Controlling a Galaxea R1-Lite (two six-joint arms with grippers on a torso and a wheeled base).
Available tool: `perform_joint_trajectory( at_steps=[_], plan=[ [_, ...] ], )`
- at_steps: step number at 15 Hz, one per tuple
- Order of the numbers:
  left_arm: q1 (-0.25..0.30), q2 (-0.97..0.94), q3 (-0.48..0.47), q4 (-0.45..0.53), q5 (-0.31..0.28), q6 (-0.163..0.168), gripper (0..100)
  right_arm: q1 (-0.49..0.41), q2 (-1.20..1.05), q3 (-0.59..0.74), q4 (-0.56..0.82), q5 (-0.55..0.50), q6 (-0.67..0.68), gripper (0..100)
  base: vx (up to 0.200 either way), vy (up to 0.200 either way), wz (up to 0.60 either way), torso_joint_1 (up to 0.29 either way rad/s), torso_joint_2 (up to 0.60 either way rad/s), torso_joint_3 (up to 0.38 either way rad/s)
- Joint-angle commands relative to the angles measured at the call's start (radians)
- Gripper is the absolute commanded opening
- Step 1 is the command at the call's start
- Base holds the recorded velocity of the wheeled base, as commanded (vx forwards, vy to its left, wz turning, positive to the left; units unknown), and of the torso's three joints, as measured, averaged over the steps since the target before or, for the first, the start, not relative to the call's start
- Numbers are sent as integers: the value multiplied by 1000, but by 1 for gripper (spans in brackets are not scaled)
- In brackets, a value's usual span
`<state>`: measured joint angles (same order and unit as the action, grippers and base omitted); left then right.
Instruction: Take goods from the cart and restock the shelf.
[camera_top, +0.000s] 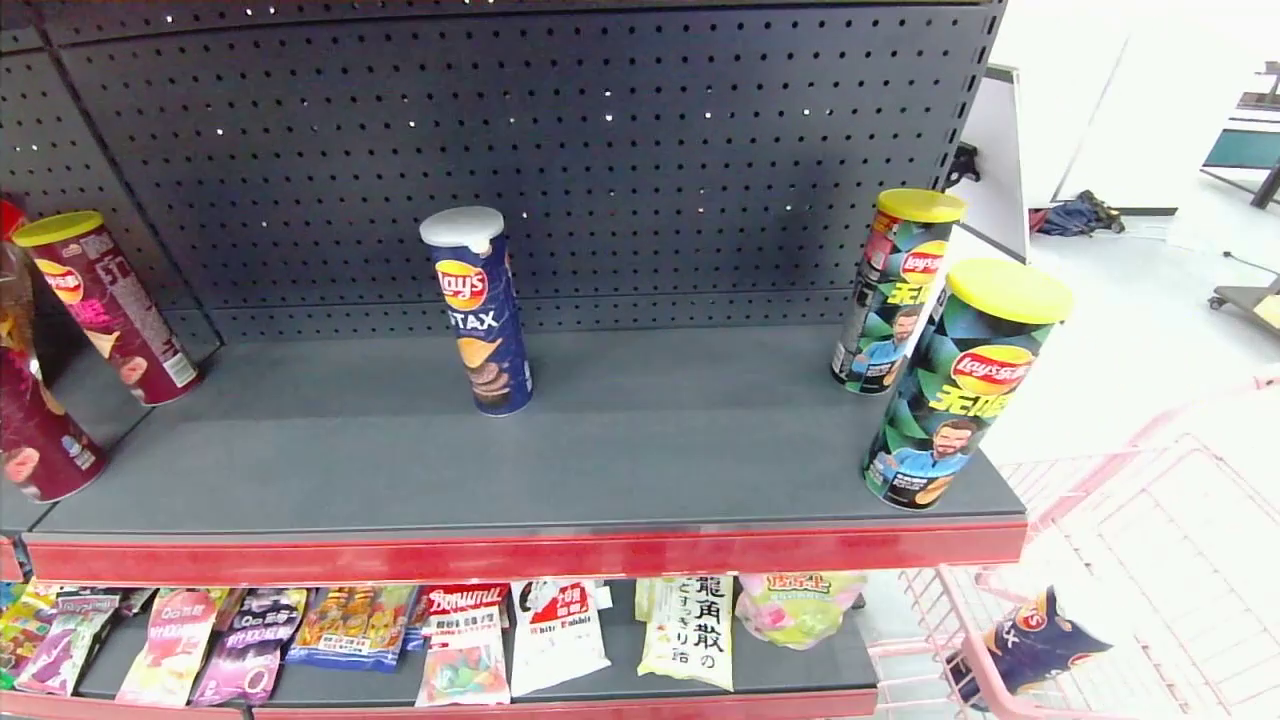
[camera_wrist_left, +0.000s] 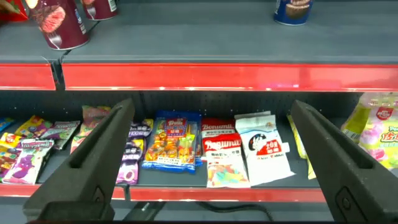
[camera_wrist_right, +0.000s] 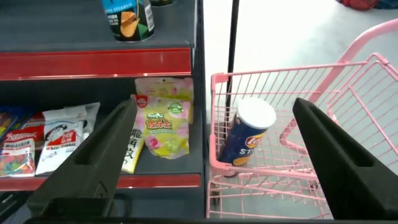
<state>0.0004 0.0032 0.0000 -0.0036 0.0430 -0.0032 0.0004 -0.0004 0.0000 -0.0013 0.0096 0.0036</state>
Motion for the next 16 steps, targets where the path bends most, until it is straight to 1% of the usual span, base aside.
perform_joint_trajectory(
  at_steps=[1,4,10,16],
  plan=[
    [0,1,0,1,0,0,100,0,0,0,0,1,1,100,0,0,0,0,0,0],
    [0,1,0,1,2,0,100,0,0,0,0,1,-1,100,0,0,0,0,0,0],
    [0,1,0,1,2,-1,100,0,0,0,0,1,1,100,0,0,-600,3,2,4],
    [0,1,0,1,2,-1,100,0,0,0,0,1,1,100,0,0,0,0,0,0]
  ],
)
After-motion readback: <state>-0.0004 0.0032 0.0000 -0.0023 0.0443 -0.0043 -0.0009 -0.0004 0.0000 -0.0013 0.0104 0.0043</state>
